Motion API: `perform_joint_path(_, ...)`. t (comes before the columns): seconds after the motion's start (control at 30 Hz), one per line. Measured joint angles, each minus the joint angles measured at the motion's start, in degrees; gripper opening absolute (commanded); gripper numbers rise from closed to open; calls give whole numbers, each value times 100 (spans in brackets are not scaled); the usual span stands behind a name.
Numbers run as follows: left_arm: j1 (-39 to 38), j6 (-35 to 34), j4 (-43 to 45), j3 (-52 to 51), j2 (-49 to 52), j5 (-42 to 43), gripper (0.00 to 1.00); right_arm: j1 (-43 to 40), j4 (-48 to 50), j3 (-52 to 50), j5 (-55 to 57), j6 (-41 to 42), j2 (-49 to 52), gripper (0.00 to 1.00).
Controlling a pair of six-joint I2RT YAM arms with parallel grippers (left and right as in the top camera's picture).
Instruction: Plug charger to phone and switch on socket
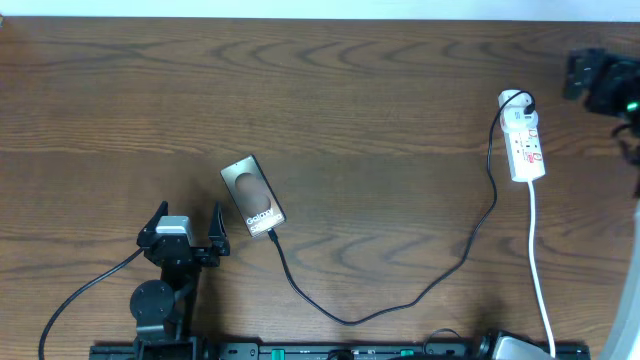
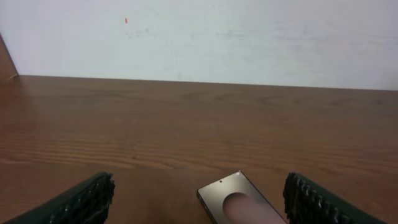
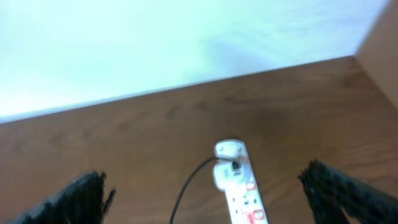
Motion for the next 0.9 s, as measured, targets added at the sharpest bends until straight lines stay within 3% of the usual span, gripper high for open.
perform_joint_path(0.17, 0, 0, -15, 9, 0, 2, 88, 581, 2540, -2105, 42, 20, -1163, 99)
perform_joint_path(0.47, 0, 0, -17, 9, 0, 2, 87, 1252, 5608, -5399, 378, 24, -2885, 99)
perform_joint_path(0.67, 0, 0, -17, 9, 0, 0, 87, 1510, 6675, -7143, 866, 114, -4059, 99)
perform_joint_path(0.9, 0, 0, -15, 11, 0, 2, 88, 1628, 6798, -8327, 1292, 345, -5224, 99)
